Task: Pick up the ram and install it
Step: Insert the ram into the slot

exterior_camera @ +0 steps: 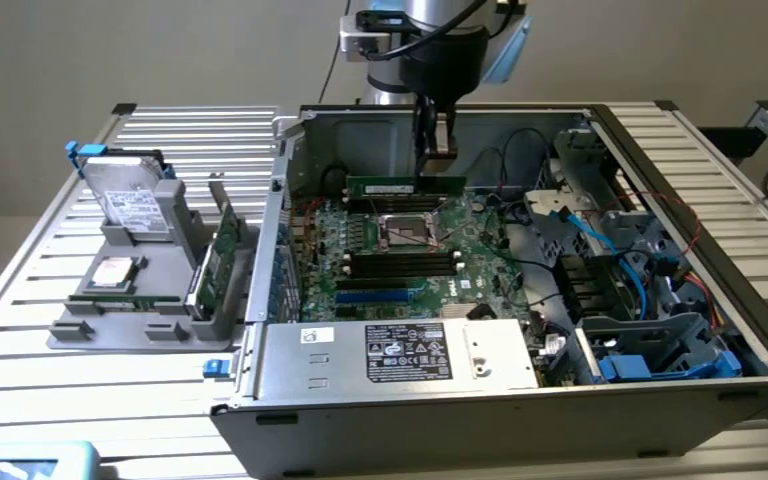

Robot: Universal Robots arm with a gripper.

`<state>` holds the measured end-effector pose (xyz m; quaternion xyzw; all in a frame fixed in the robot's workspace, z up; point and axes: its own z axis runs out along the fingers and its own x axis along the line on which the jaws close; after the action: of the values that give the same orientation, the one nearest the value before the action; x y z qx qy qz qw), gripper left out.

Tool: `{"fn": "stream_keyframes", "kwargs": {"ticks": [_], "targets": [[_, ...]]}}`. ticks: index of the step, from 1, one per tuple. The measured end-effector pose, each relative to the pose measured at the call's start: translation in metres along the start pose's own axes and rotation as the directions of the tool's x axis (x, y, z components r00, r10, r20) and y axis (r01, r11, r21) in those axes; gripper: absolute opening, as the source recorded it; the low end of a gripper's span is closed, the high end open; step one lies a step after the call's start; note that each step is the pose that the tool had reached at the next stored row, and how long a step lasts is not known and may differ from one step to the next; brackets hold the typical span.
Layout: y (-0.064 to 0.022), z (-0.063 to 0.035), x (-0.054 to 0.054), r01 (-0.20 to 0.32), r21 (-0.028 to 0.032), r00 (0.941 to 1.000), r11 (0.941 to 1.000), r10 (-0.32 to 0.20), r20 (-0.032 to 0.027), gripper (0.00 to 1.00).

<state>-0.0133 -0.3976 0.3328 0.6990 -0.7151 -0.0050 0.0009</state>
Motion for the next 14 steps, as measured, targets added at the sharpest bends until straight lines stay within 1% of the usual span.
{"fn": "stream_keyframes", "kwargs": {"ticks": [4,10,14], "targets": [[0.0,0.0034,0.0,0.0,0.0,1.0,1.0,0.0,-0.0007,0.14],[-0.0003,0.012,0.001,0.0,0.0,1.0,1.0,0.0,-0.0016,0.14],[-0.0007,0.0171,0.002,0.0,0.0001,1.0,1.0,0.0,-0.0059,0.14]]}}
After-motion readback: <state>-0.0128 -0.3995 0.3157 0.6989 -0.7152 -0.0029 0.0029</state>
